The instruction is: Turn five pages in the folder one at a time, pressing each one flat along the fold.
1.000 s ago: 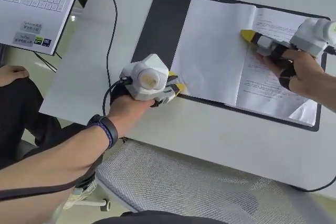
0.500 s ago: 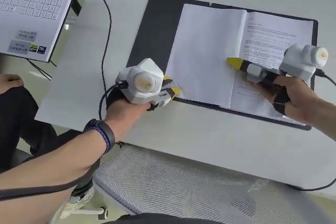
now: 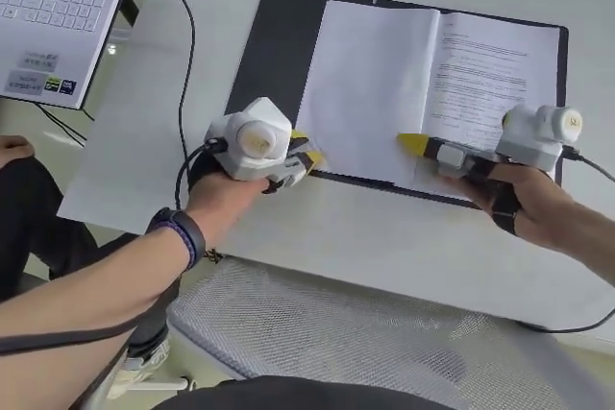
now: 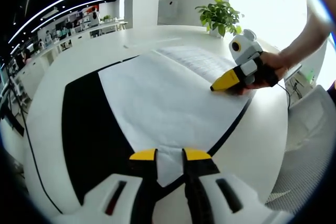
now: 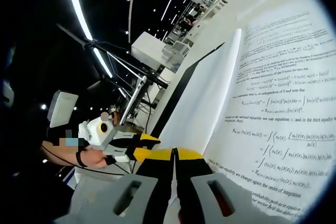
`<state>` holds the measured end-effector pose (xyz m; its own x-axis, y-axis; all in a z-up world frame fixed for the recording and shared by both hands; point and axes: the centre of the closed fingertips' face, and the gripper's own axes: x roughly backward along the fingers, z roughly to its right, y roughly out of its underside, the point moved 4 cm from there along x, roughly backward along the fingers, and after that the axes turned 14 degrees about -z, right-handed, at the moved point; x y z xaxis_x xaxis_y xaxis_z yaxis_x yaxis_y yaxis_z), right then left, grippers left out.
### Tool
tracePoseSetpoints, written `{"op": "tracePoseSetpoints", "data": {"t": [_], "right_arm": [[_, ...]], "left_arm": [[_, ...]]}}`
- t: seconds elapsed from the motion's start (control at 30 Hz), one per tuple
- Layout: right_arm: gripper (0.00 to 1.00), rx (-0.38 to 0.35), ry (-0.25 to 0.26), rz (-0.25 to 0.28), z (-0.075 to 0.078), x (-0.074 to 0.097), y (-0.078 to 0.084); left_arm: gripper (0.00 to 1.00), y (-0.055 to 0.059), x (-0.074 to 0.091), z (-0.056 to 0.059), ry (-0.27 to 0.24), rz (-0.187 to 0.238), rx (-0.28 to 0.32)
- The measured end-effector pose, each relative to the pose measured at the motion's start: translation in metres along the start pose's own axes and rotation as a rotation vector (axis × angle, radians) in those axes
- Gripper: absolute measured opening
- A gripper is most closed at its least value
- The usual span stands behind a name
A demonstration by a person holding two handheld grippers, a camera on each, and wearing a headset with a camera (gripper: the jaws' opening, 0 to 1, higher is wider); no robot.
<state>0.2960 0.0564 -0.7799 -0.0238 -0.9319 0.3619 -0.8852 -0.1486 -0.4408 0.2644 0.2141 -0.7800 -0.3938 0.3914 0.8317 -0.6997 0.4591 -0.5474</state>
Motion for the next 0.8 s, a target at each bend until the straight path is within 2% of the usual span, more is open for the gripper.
{"op": "tracePoseSetpoints", "data": {"t": [0.43,0.8], "right_arm": [[0.00,0.004,-0.005,-0.045,-0.018,0.002,0.029],[0.00,-0.001,0.003,-0.053,-0.021,0.005,0.036]], "left_arm": [[0.18,0.000,0.000,0.002,0.000,0.000,-0.005],[0.18,0.000,-0.001,0.003,0.001,-0.004,-0.013]]}}
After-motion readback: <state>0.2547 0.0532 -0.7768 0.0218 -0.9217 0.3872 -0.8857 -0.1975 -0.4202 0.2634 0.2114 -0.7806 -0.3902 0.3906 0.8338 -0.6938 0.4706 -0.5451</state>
